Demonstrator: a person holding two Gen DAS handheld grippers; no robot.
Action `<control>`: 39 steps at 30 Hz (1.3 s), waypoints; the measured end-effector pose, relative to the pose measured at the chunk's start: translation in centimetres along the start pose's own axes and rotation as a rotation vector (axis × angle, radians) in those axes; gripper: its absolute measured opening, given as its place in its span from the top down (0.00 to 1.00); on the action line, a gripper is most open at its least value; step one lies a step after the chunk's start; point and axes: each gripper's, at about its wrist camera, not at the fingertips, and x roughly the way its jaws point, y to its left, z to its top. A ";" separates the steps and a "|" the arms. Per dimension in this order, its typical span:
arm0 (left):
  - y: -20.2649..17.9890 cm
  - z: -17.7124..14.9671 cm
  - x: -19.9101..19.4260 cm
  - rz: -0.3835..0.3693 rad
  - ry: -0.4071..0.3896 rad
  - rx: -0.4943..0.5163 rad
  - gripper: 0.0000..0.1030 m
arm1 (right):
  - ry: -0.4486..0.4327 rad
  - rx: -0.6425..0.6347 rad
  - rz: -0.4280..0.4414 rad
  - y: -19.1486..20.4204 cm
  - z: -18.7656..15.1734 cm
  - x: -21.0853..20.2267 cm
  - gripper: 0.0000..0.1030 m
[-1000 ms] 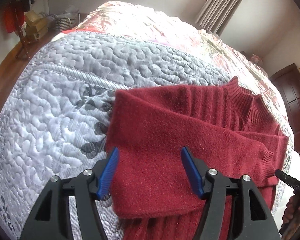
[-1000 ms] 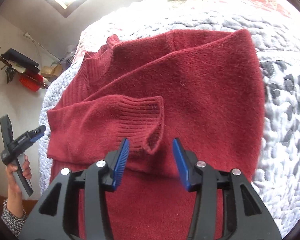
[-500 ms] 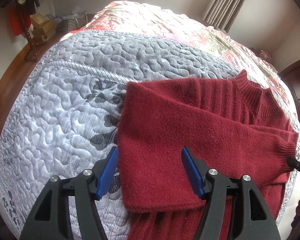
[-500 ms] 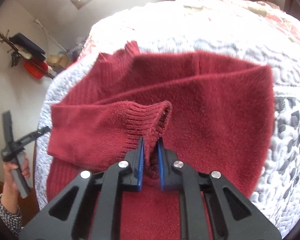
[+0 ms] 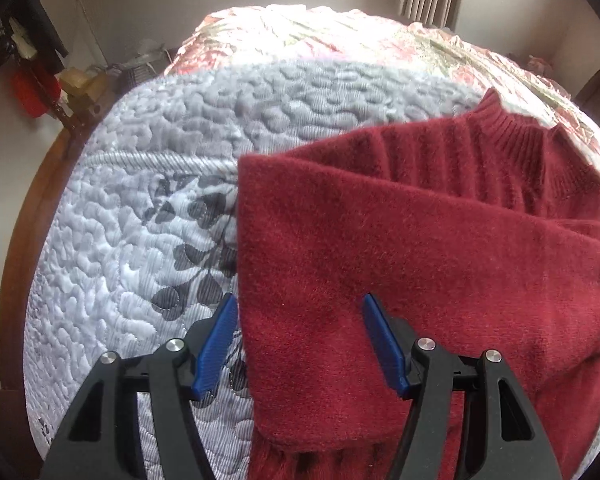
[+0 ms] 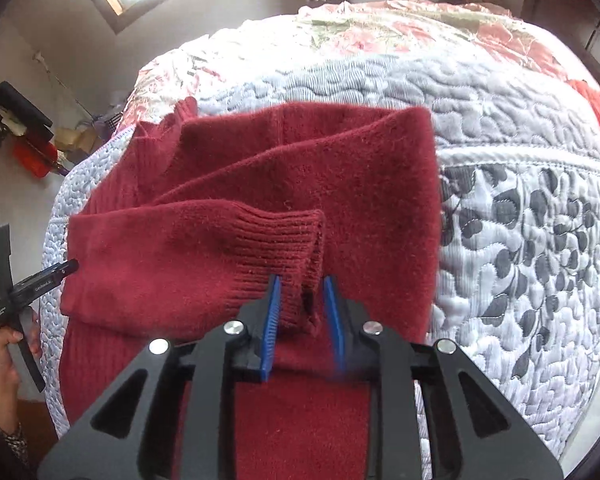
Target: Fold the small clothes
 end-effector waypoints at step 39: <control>3.8 -24.9 -10.9 -0.125 0.303 0.026 0.24 | 0.298 0.106 0.066 -5.9 -27.3 -11.6 0.48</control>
